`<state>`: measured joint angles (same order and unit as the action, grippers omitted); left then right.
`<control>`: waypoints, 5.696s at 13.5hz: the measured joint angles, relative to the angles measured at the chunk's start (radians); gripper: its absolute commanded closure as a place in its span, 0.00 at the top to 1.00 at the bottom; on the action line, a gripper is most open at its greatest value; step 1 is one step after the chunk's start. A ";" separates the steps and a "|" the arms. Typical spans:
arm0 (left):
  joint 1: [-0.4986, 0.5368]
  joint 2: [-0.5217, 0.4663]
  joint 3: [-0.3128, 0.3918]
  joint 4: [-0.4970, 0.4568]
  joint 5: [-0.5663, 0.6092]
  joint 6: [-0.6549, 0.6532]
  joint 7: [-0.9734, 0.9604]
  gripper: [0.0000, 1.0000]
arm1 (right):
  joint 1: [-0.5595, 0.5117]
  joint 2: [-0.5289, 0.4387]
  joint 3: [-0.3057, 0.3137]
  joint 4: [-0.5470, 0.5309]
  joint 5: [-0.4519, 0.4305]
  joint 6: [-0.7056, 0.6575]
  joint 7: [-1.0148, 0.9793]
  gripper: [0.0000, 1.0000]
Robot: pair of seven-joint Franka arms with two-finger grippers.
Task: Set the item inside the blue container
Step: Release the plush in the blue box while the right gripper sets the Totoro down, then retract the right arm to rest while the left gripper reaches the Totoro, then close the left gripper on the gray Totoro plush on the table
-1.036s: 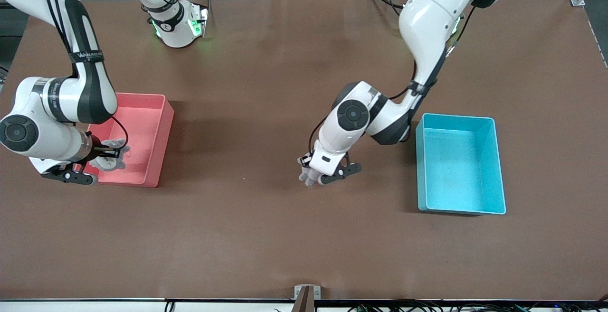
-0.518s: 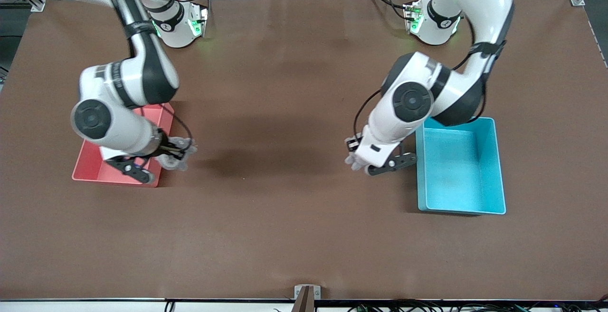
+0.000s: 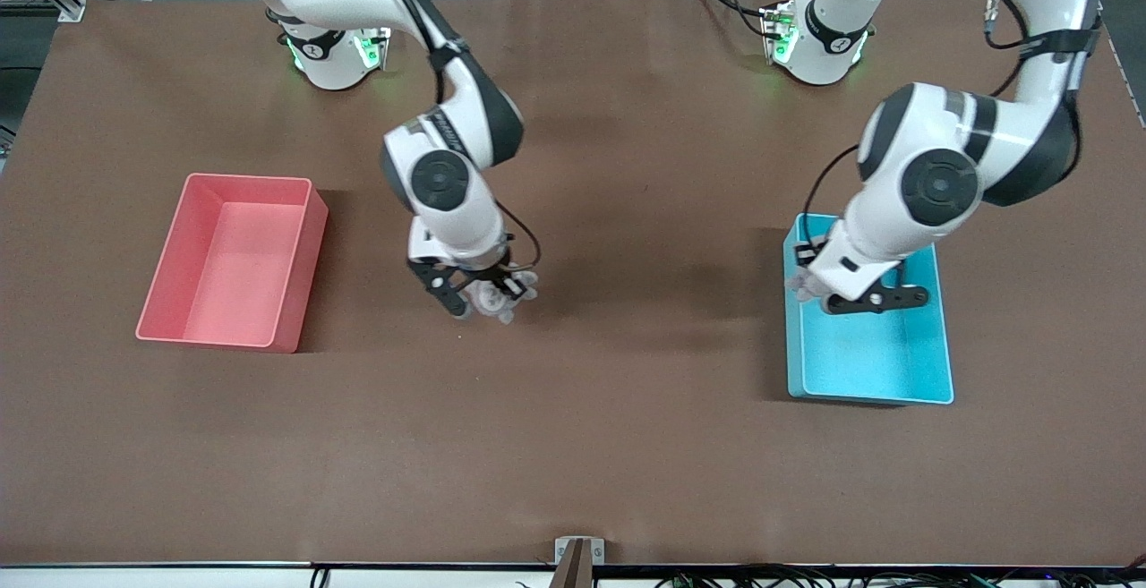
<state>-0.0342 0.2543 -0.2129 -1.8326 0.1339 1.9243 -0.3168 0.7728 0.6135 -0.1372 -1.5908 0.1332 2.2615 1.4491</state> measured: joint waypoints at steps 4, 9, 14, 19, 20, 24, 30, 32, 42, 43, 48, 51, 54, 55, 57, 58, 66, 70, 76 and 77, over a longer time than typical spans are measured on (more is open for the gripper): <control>0.136 0.023 0.001 -0.062 0.011 0.114 0.179 0.17 | 0.064 0.135 -0.002 0.114 0.000 0.131 0.167 0.88; 0.163 0.094 0.000 -0.148 0.013 0.235 0.208 0.18 | 0.074 0.147 -0.017 0.143 0.000 0.140 0.192 1.00; 0.177 0.128 0.000 -0.208 0.013 0.279 0.209 0.21 | -0.019 0.116 -0.033 0.286 0.000 -0.133 0.056 1.00; 0.178 0.146 -0.001 -0.235 0.013 0.328 0.209 1.00 | -0.231 -0.003 -0.044 0.327 0.000 -0.460 -0.556 1.00; 0.178 0.144 -0.001 -0.233 0.013 0.329 0.211 1.00 | -0.287 -0.021 -0.046 0.323 -0.001 -0.498 -0.697 1.00; 0.178 0.094 -0.009 -0.194 0.013 0.261 0.234 1.00 | -0.492 -0.103 -0.051 0.258 -0.051 -0.565 -1.167 1.00; 0.176 0.028 -0.166 -0.006 0.013 -0.007 0.183 1.00 | -0.674 -0.171 -0.051 0.236 -0.110 -0.655 -1.466 1.00; 0.171 0.032 -0.251 0.028 0.007 -0.015 0.063 1.00 | -0.731 -0.189 -0.050 0.236 -0.110 -0.678 -1.518 1.00; -0.167 0.325 -0.334 0.323 -0.006 0.049 -0.818 1.00 | -0.766 -0.203 -0.040 0.274 -0.104 -0.718 -1.527 1.00; -0.196 0.363 -0.333 0.352 -0.006 0.096 -0.906 1.00 | -0.766 -0.205 -0.036 0.275 -0.101 -0.718 -1.527 1.00; -0.280 0.474 -0.290 0.395 -0.006 0.380 -1.189 1.00 | -0.766 -0.254 -0.034 0.261 -0.100 -0.721 -1.527 1.00; -0.409 0.521 -0.157 0.396 -0.006 0.514 -1.313 1.00 | -0.766 -0.347 -0.032 0.163 -0.100 -0.667 -1.528 1.00; -0.472 0.571 -0.105 0.399 -0.006 0.591 -1.353 1.00 | -0.766 -0.442 -0.032 0.050 -0.101 -0.613 -1.530 1.00; -0.472 0.581 -0.104 0.400 -0.006 0.598 -1.354 1.00 | -0.766 -0.463 -0.032 0.032 -0.101 -0.611 -1.530 1.00; -0.472 0.596 -0.099 0.409 -0.006 0.626 -1.354 1.00 | -0.766 -0.496 -0.032 0.019 -0.101 -0.619 -1.530 1.00; -0.472 0.603 -0.096 0.413 -0.006 0.643 -1.354 1.00 | -0.766 -0.509 -0.032 0.018 -0.102 -0.628 -1.531 1.00; -0.491 0.656 -0.093 0.426 -0.006 0.685 -1.354 1.00 | -0.766 -0.598 -0.032 0.008 -0.129 -0.690 -1.532 1.00; -0.518 0.685 -0.052 0.433 -0.006 0.720 -1.358 0.35 | -0.765 -0.643 -0.016 0.008 -0.129 -0.714 -1.533 1.00; -0.527 0.684 -0.036 0.466 -0.006 0.735 -1.378 0.12 | -0.762 -0.655 -0.001 -0.004 -0.130 -0.715 -1.533 1.00; -0.524 0.673 -0.033 0.470 -0.006 0.731 -1.378 0.12 | -0.760 -0.655 -0.001 -0.005 -0.133 -0.714 -1.534 1.00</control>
<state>-0.5586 0.9270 -0.2460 -1.3624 0.1283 2.6556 -1.6944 0.0125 -0.0414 -0.1380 -1.5953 0.0001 1.5476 -0.0849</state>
